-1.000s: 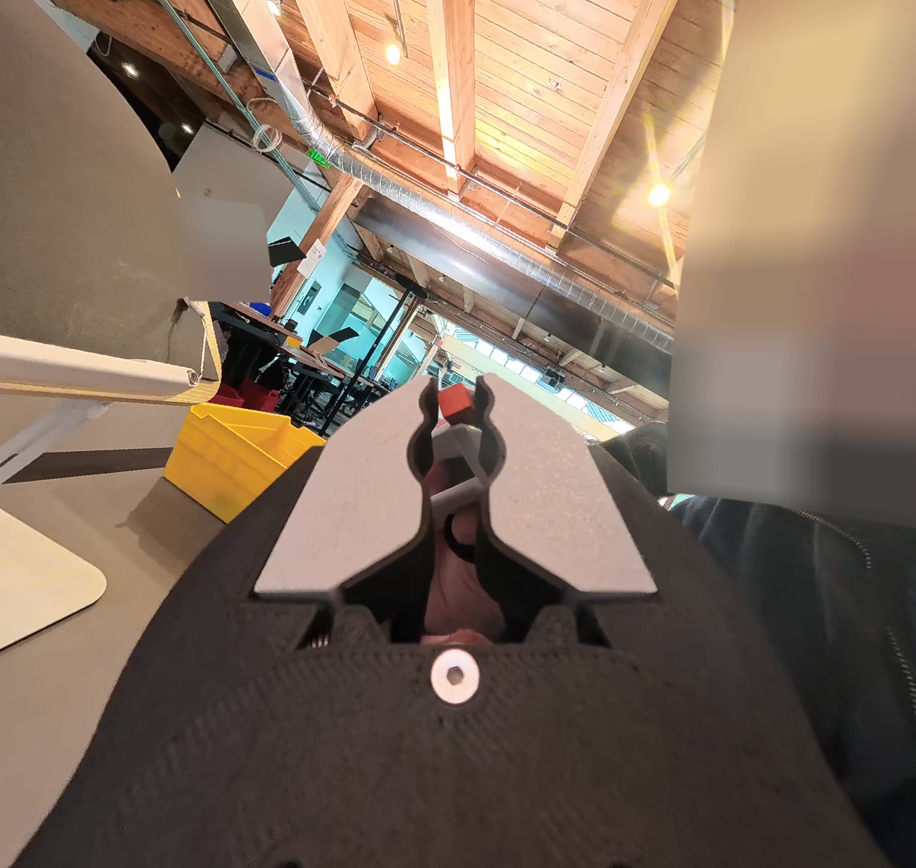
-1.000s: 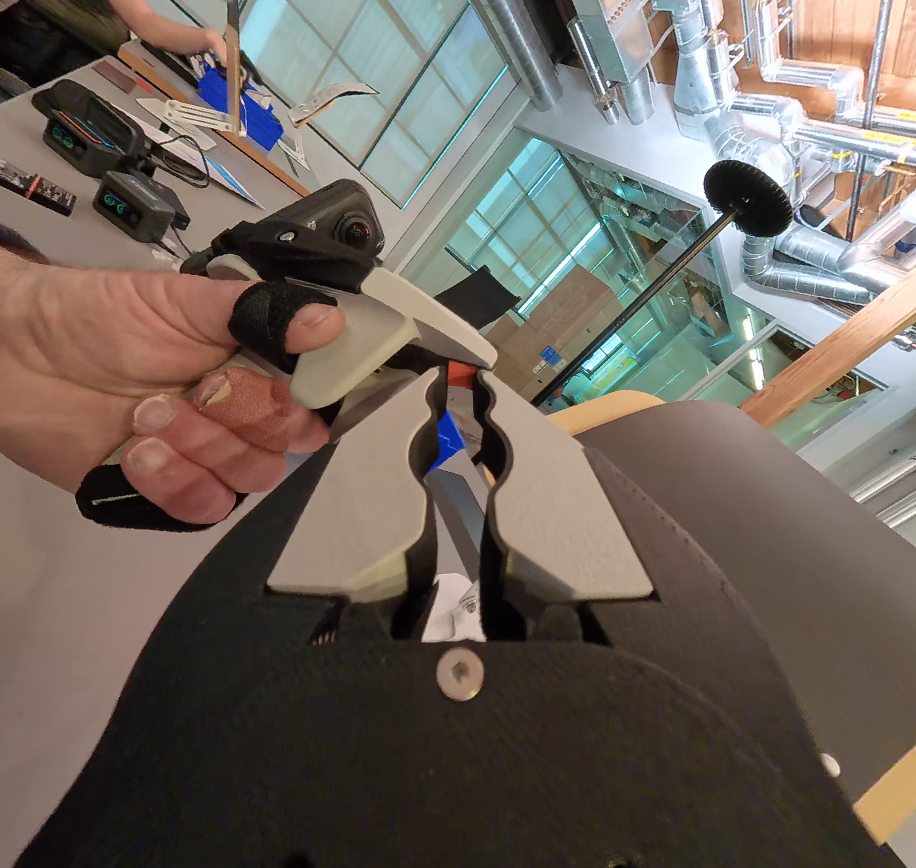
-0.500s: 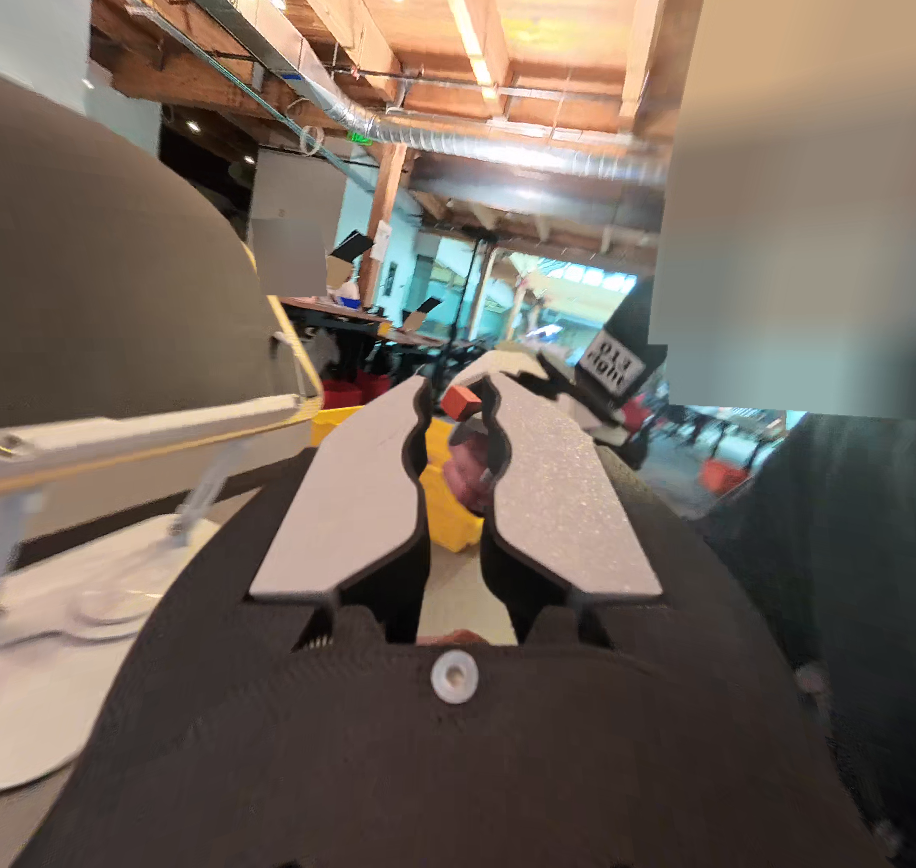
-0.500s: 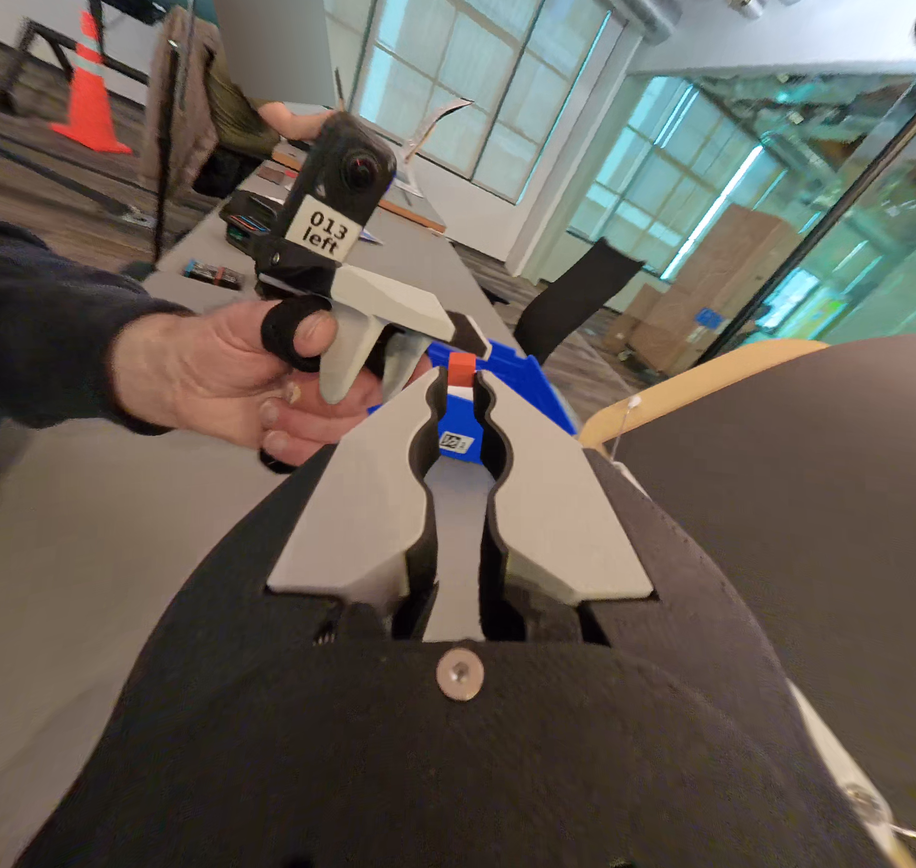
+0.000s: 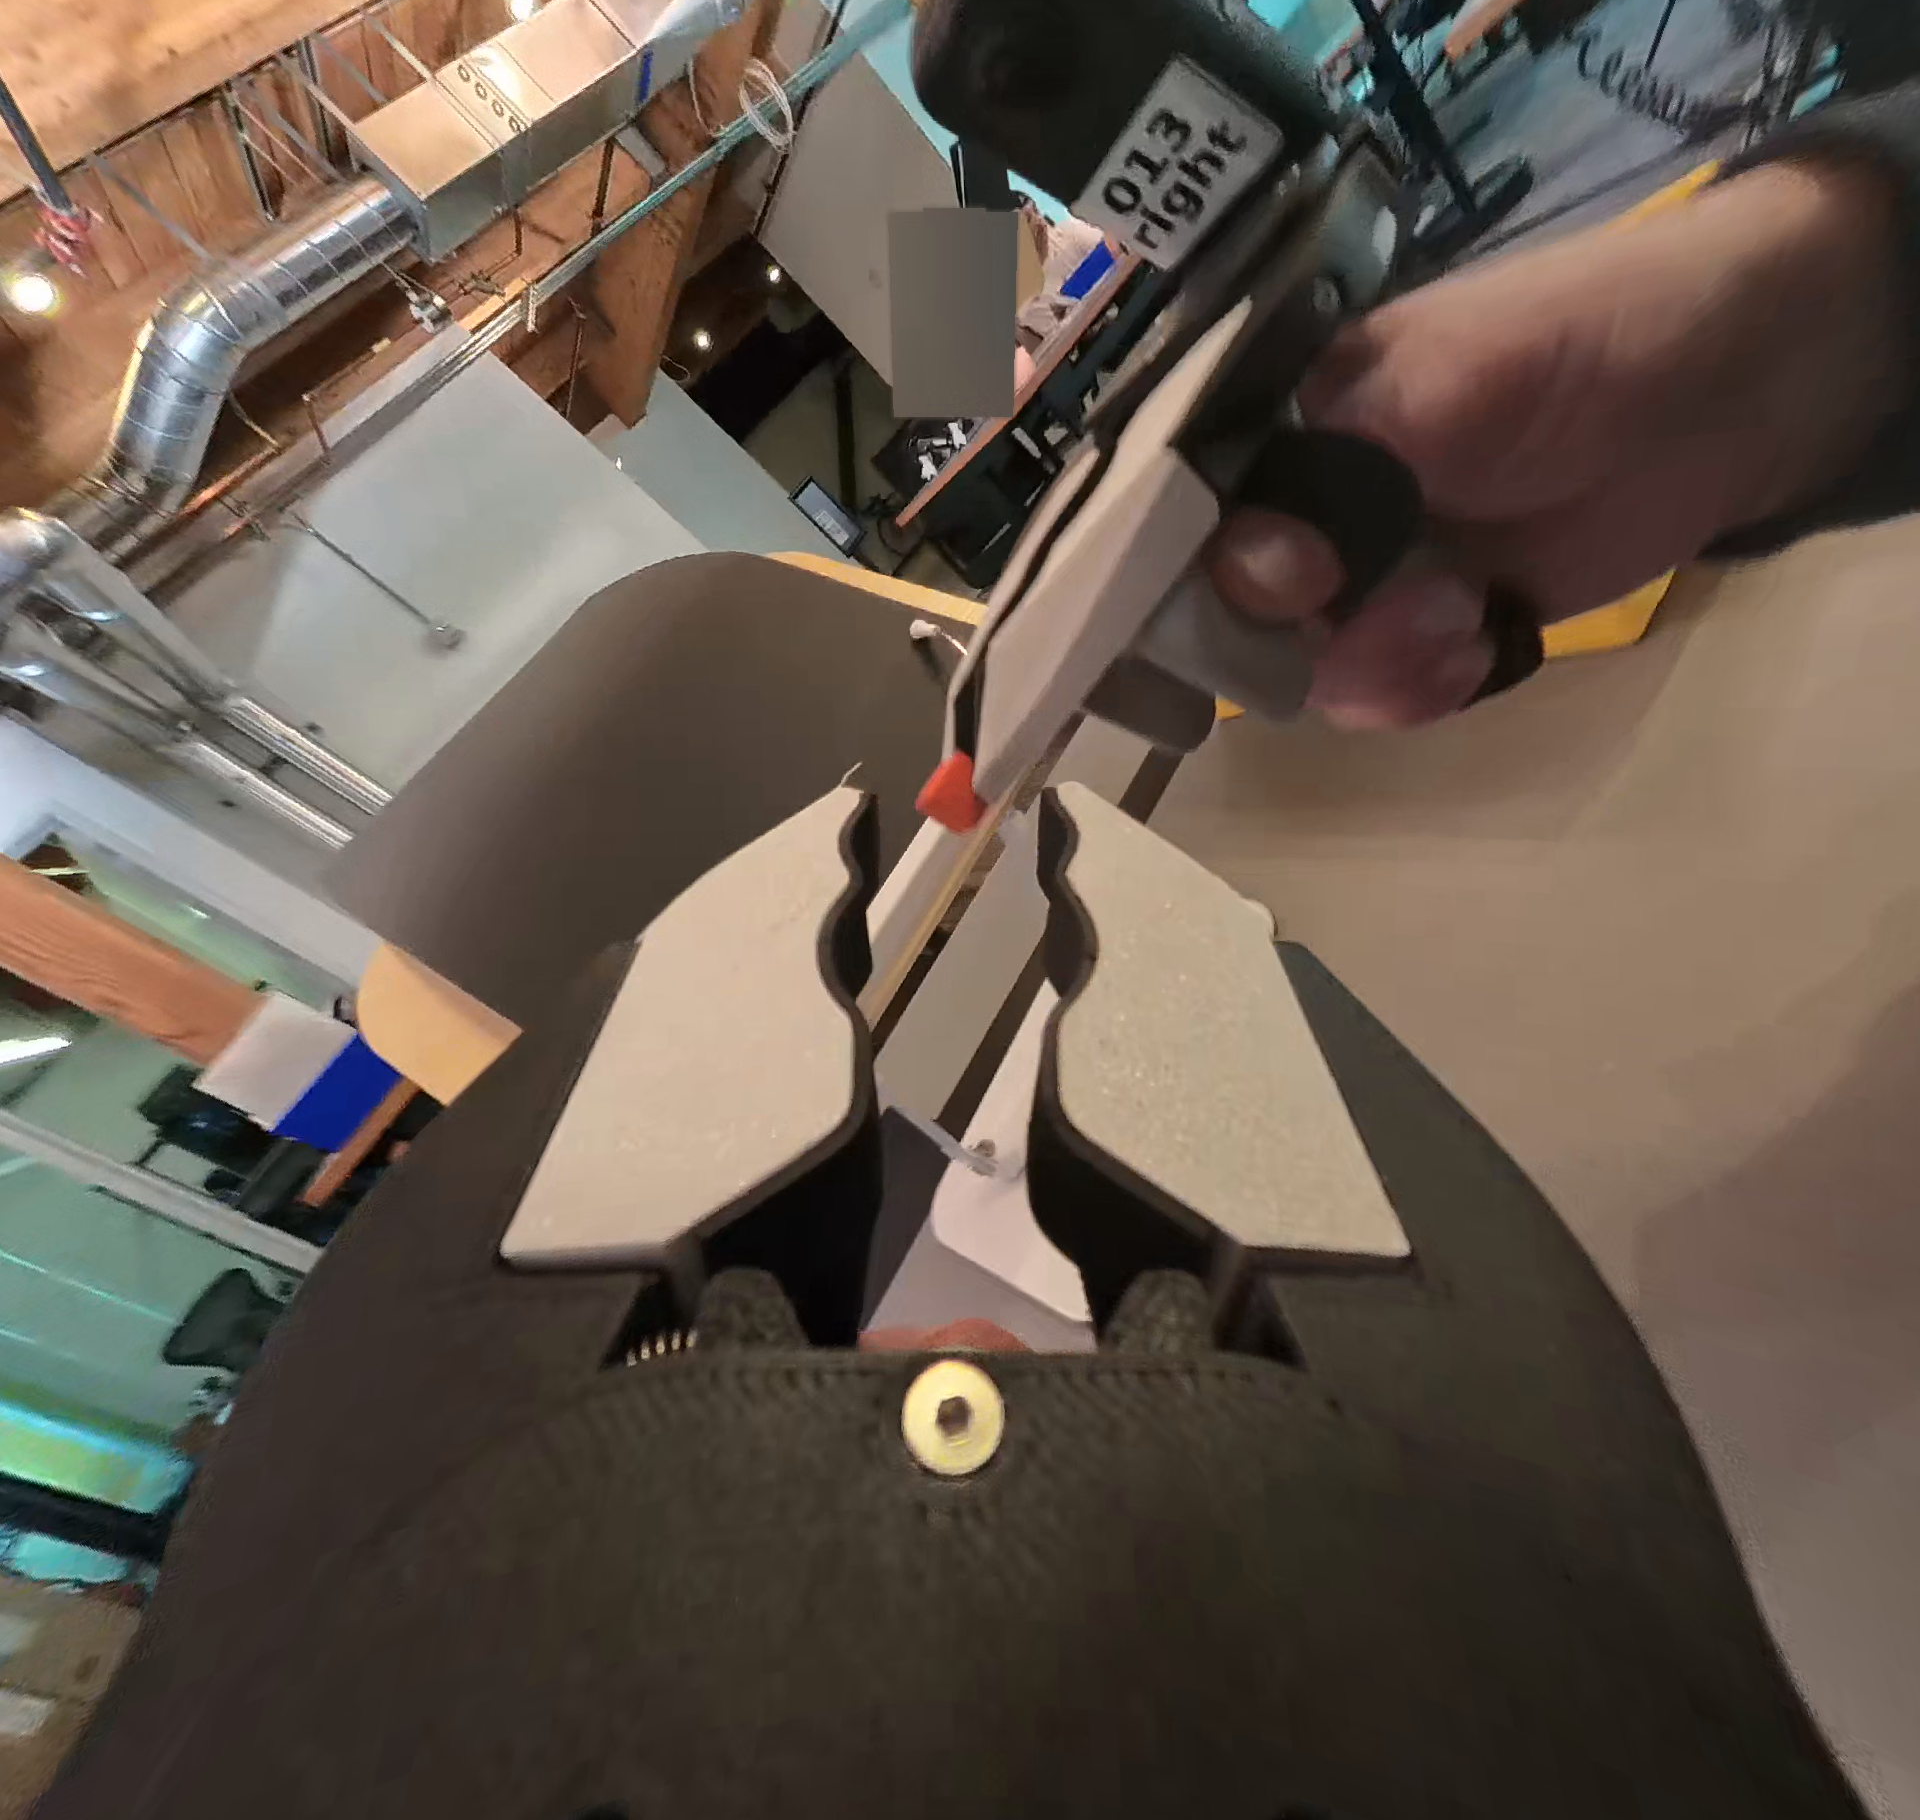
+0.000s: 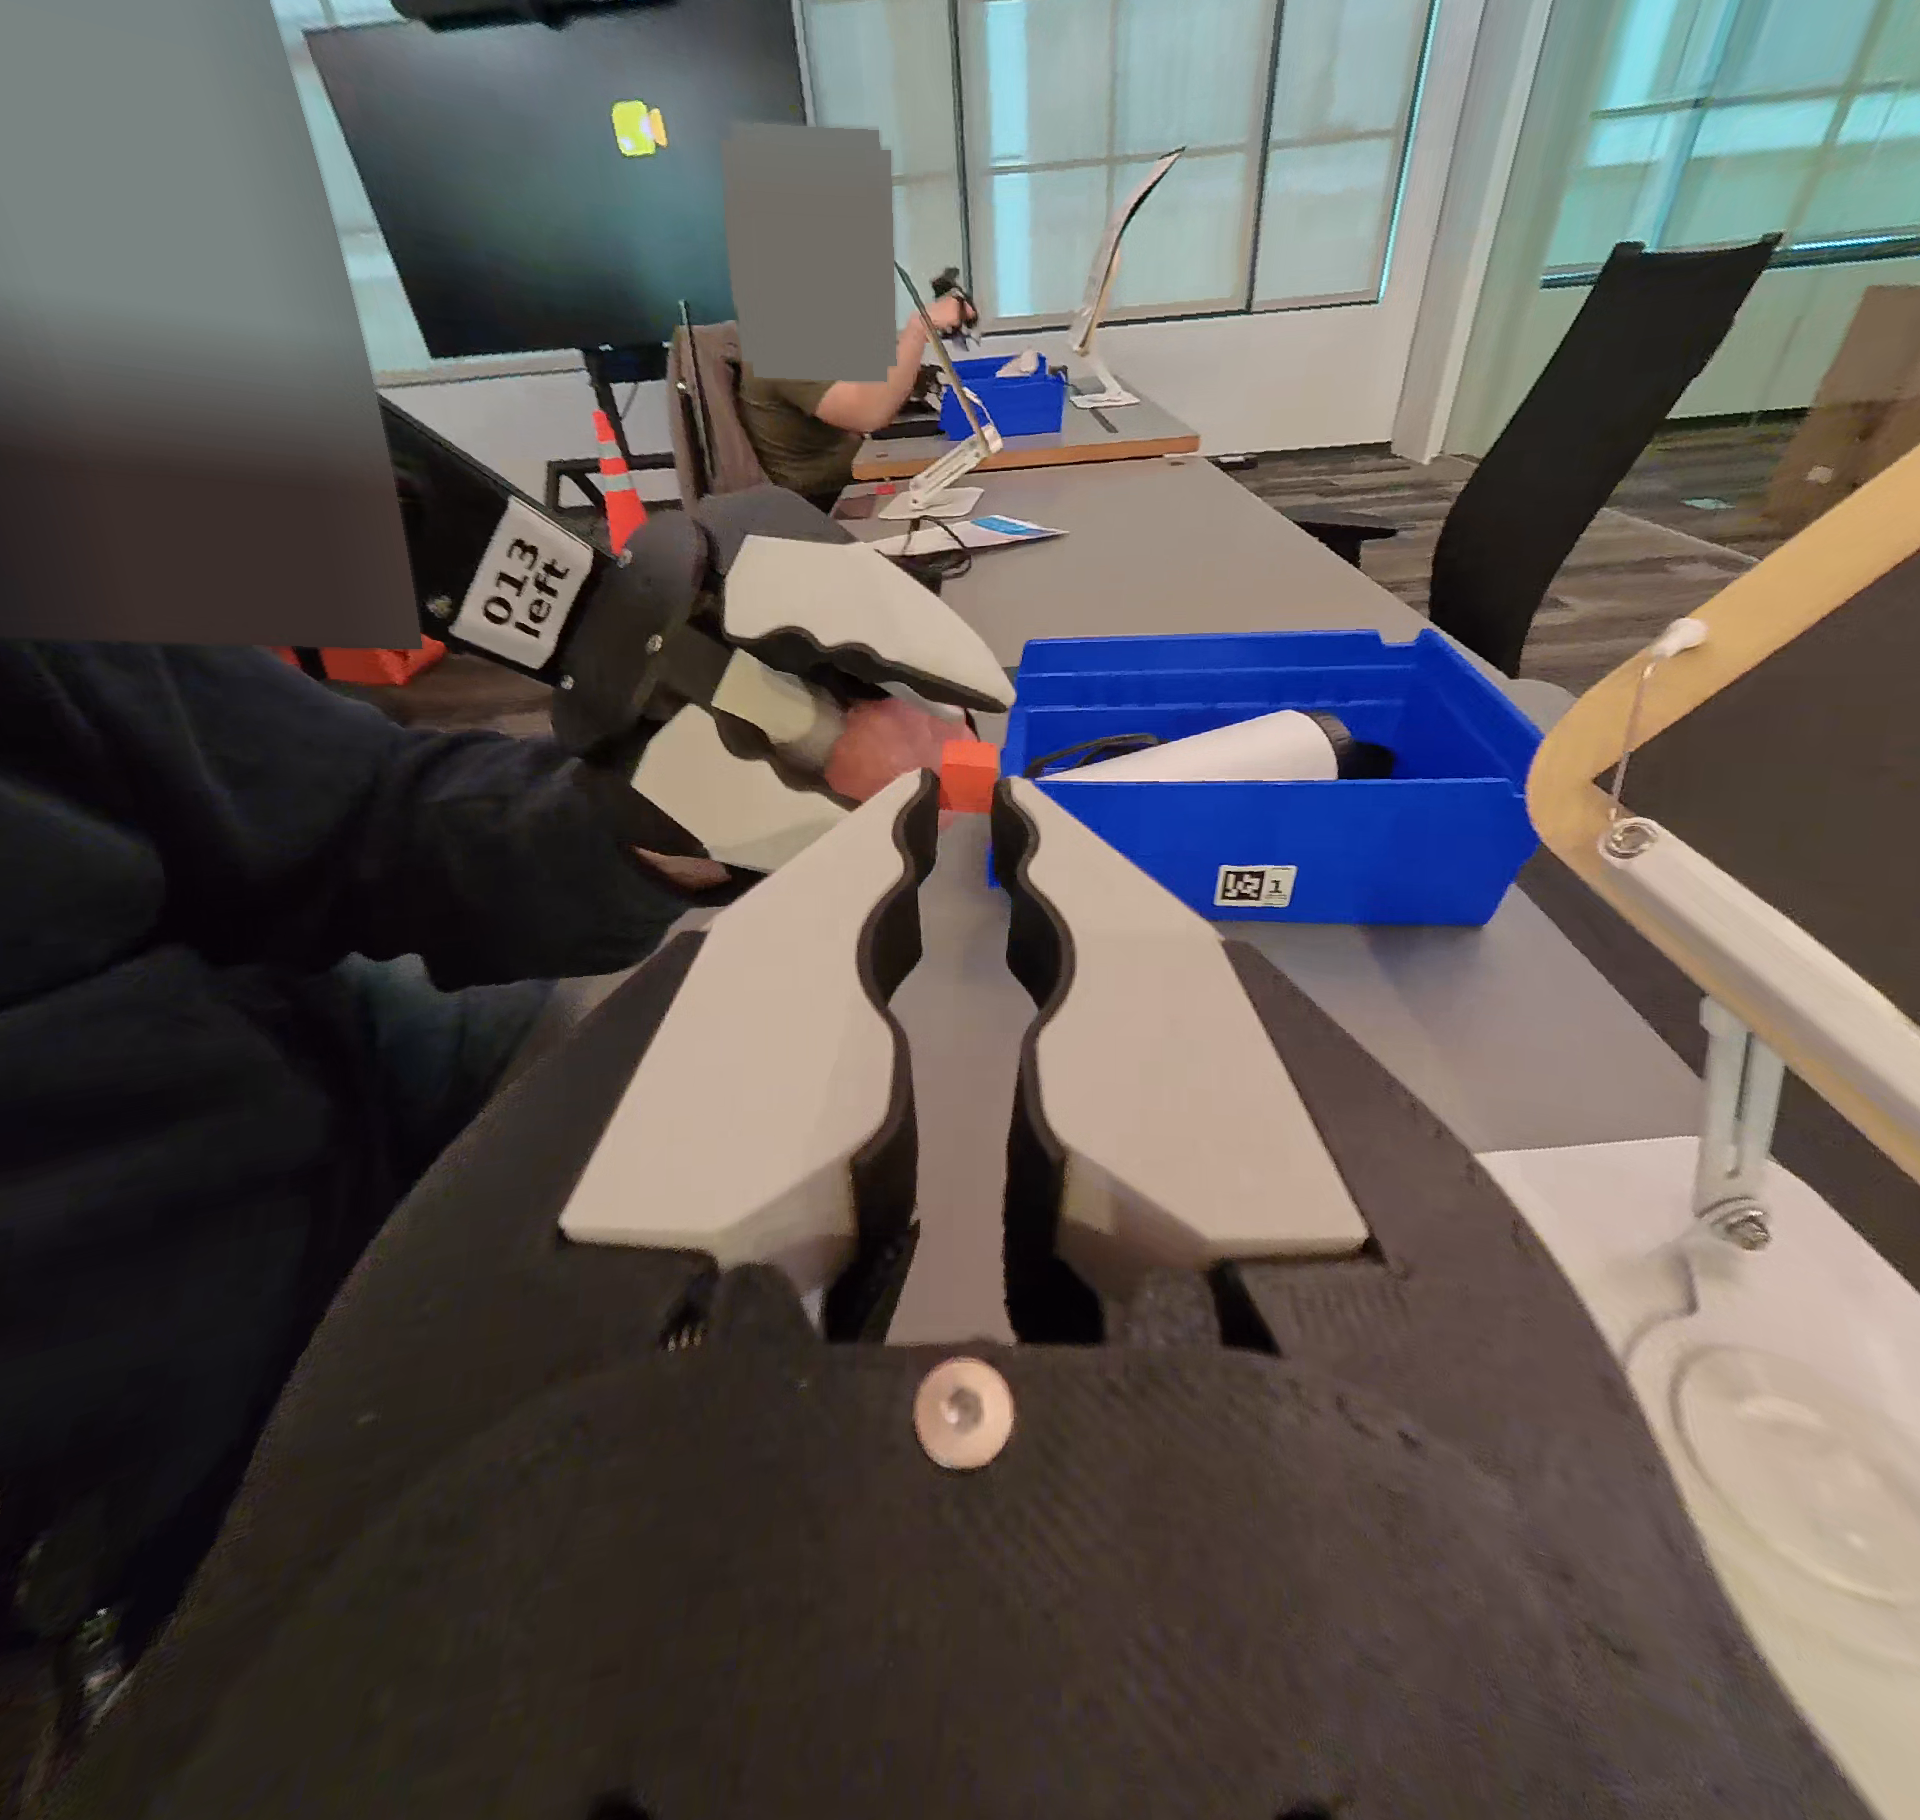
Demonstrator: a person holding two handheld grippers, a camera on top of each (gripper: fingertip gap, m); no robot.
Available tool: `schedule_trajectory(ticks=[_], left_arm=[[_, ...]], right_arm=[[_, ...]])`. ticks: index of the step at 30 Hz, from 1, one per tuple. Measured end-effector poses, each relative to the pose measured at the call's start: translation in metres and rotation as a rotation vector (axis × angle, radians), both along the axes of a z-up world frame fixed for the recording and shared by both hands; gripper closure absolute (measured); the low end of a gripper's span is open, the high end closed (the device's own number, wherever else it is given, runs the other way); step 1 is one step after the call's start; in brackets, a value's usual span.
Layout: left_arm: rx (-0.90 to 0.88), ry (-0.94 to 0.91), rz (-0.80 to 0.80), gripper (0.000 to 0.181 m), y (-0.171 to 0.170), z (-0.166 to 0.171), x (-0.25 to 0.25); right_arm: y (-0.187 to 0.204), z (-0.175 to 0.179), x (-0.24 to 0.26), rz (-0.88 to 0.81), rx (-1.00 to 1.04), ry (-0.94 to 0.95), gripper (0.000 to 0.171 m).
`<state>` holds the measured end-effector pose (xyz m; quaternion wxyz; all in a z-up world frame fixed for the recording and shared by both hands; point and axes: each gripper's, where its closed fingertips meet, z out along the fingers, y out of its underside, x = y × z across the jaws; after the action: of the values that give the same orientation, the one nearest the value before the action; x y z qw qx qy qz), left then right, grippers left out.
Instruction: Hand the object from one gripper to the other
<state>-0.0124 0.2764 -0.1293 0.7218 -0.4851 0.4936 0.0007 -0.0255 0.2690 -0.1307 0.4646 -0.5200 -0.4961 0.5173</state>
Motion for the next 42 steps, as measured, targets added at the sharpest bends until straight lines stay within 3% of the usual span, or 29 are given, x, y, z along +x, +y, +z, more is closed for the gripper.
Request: schedule_trajectory(ticks=[19, 30, 33, 35, 42], left_arm=[[0.031, 0.035, 0.016, 0.17, -0.004, -0.005, 0.006], [0.036, 0.045, 0.02, 0.171, -0.005, -0.006, 0.008], [0.038, 0.043, 0.02, 0.171, -0.006, -0.005, 0.008], [0.031, 0.029, 0.022, 0.171, -0.005, -0.004, 0.006], [-0.053, -0.087, -0.018, 0.171, -0.003, 0.003, -0.001]], right_arm=[[-0.008, -0.004, -0.001, 0.087, -0.11, -0.001, 0.164], [-0.009, -0.006, 0.001, 0.119, -0.164, -0.007, 0.163], [-0.007, -0.005, 0.001, 0.114, -0.175, 0.003, 0.157], [-0.004, -0.003, 0.004, 0.104, -0.163, 0.007, 0.148], [-0.003, 0.004, 0.006, 0.027, -0.002, -0.01, 0.155]])
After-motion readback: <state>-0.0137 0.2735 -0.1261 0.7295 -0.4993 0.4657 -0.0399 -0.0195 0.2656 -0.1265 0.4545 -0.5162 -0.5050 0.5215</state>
